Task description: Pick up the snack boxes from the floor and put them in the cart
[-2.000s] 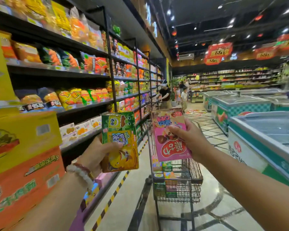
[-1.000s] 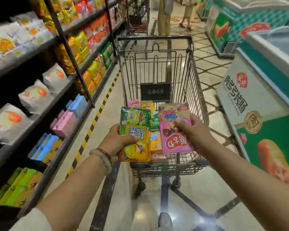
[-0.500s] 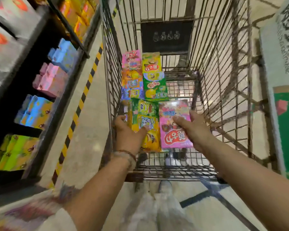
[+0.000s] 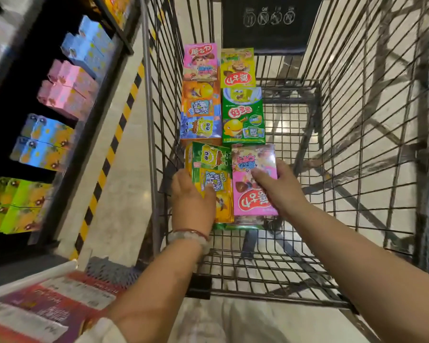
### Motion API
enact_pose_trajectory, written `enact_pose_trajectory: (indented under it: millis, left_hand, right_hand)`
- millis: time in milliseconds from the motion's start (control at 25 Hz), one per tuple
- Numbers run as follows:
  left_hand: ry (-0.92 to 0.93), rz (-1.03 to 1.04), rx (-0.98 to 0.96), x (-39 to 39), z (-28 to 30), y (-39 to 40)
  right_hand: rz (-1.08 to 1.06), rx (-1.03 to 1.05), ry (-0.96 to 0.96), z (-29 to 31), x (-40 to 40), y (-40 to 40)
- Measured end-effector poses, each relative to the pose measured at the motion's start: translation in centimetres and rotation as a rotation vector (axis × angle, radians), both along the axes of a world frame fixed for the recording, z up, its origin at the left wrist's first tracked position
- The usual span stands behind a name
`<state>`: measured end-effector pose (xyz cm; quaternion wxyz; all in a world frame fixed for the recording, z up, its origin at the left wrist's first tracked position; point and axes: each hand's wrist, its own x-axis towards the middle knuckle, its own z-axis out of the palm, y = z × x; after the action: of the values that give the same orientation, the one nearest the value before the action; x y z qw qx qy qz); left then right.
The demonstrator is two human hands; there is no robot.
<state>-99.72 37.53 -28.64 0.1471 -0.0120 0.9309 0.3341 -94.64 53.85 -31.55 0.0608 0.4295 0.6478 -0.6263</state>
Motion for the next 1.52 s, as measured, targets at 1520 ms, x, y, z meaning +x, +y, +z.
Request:
enact_pose_trajectory:
  millis: [1520]
  left_hand:
    - [-0.113,-0.359,0.340,-4.2,10.6,0.4]
  right_hand:
    - [0.193,0.390,0.103,10.1,-0.5,-0.4]
